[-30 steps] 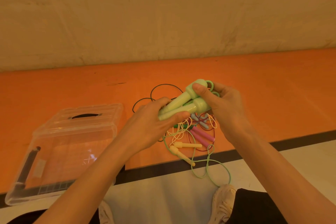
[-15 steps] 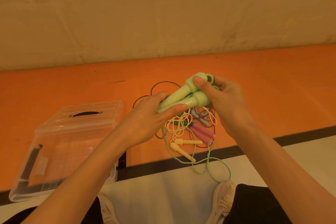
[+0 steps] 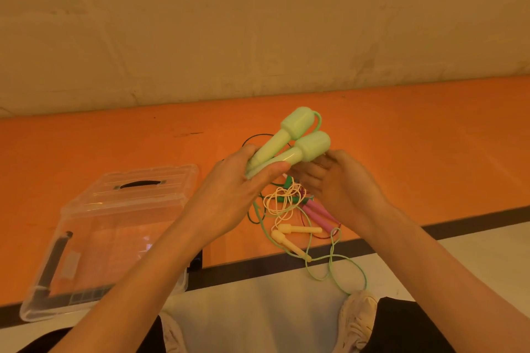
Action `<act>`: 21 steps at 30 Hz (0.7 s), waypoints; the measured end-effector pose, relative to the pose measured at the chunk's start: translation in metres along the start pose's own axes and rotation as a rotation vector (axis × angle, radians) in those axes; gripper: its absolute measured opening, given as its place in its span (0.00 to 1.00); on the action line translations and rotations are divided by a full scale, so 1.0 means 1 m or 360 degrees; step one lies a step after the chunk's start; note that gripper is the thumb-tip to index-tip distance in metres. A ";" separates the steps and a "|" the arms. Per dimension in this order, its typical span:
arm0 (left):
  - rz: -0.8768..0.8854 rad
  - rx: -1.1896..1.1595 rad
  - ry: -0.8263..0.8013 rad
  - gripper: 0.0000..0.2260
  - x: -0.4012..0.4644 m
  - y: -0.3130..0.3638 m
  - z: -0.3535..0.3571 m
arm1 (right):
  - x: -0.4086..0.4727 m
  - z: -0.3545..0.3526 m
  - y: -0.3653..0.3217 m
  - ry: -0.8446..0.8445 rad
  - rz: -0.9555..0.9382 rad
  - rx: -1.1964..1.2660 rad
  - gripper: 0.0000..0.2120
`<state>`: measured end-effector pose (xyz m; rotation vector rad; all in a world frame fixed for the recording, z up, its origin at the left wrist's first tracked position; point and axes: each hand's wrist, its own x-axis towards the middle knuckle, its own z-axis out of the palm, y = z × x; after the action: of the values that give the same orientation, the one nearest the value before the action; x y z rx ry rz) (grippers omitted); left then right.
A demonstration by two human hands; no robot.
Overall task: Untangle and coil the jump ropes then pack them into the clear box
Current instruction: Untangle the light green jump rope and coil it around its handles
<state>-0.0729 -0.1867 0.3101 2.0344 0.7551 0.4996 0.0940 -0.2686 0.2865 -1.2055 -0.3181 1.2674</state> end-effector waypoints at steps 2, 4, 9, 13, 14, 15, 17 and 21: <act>-0.0004 -0.0006 0.0057 0.16 0.001 0.000 0.001 | -0.003 0.003 0.004 -0.0052 0.0009 -0.0168 0.17; -0.0011 -0.0014 0.0092 0.18 0.002 0.001 0.002 | -0.008 0.009 0.015 -0.0218 -0.0059 -0.0581 0.17; -0.0033 0.0011 0.0202 0.22 0.007 -0.003 0.001 | -0.022 0.024 0.040 -0.0411 -0.0257 -0.1143 0.10; -0.0060 0.0215 0.0394 0.22 0.008 -0.014 -0.008 | -0.037 0.023 0.030 -0.0425 -0.0318 -0.1309 0.08; -0.0055 0.0283 0.0419 0.22 0.008 -0.016 -0.010 | -0.042 0.024 0.025 -0.0455 -0.0334 -0.1349 0.09; -0.0043 0.0339 0.0425 0.21 0.007 -0.016 -0.012 | -0.049 0.025 0.019 -0.0503 -0.0403 -0.1405 0.08; -0.0005 0.0437 0.0372 0.20 0.004 -0.014 -0.012 | -0.058 0.025 0.007 -0.0541 -0.0715 -0.1655 0.09; 0.0054 0.0560 0.0155 0.16 -0.002 -0.008 -0.003 | -0.056 0.019 -0.007 -0.0398 -0.1131 -0.1822 0.11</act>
<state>-0.0788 -0.1828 0.3049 2.3642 0.9201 0.5160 0.0638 -0.3046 0.3228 -1.6156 -1.6522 0.5352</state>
